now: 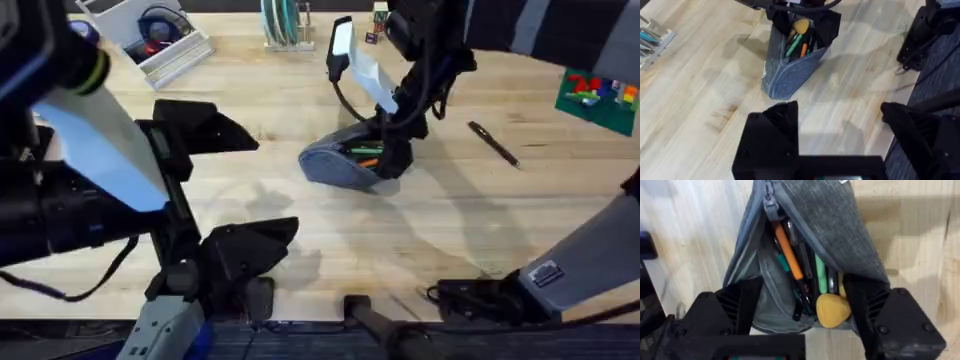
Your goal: Unzip the bag, pick up the pens from the table one at a time and place them inside, then zip the bag closed.
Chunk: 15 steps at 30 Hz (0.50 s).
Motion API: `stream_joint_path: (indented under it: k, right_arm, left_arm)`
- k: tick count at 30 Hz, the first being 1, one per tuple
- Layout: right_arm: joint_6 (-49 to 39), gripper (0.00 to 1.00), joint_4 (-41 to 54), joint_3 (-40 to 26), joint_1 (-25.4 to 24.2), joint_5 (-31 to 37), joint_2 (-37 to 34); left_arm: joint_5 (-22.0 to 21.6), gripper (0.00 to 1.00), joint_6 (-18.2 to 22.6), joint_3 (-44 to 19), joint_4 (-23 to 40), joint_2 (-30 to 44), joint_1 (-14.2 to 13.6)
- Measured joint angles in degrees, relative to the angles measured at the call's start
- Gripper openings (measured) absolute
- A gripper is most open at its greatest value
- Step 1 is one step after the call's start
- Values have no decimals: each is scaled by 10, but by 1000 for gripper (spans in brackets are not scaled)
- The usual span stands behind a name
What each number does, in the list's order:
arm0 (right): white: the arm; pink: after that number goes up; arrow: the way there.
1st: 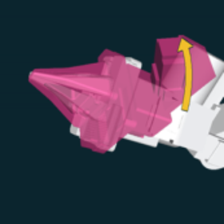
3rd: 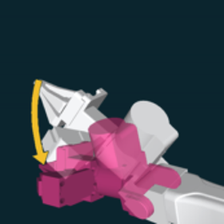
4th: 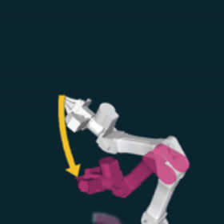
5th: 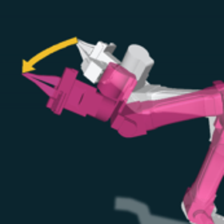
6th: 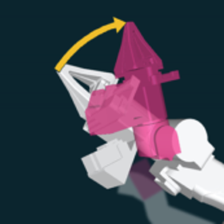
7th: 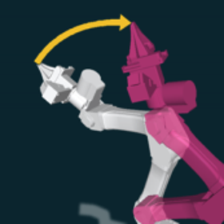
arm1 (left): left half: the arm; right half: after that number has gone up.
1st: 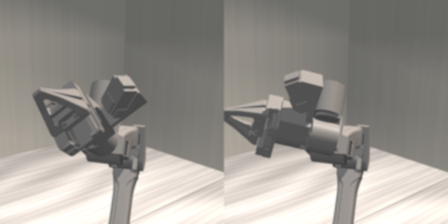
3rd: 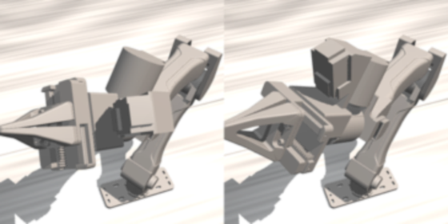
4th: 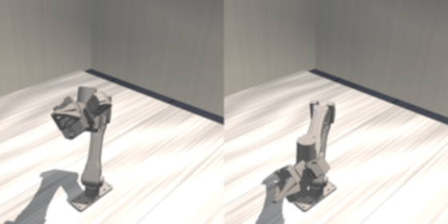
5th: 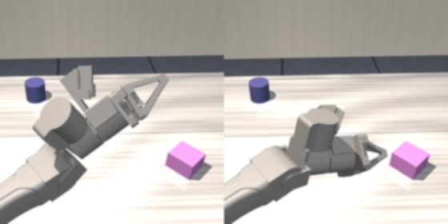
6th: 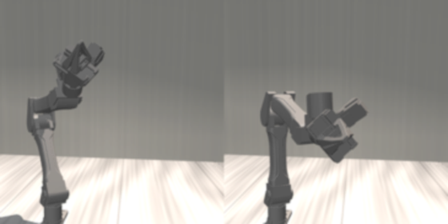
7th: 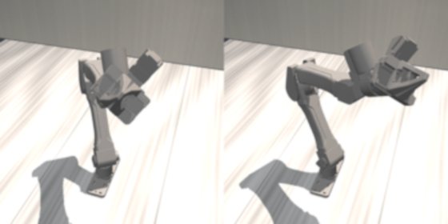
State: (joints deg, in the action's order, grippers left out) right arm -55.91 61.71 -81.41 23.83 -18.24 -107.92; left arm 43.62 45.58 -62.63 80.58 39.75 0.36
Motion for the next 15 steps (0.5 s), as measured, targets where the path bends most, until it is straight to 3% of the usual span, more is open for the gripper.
stream_joint_path:
  k: [9, 15]
  right_arm:
    - [33, 996, 5, -6, 6, 21, 4]
    - [61, 998, 31, -47, 5, 52, 11]
  left_arm:
    - [0, 995, 0, 0, 0, 0, 0]
    - [0, 995, 0, 0, 0, 0, 0]
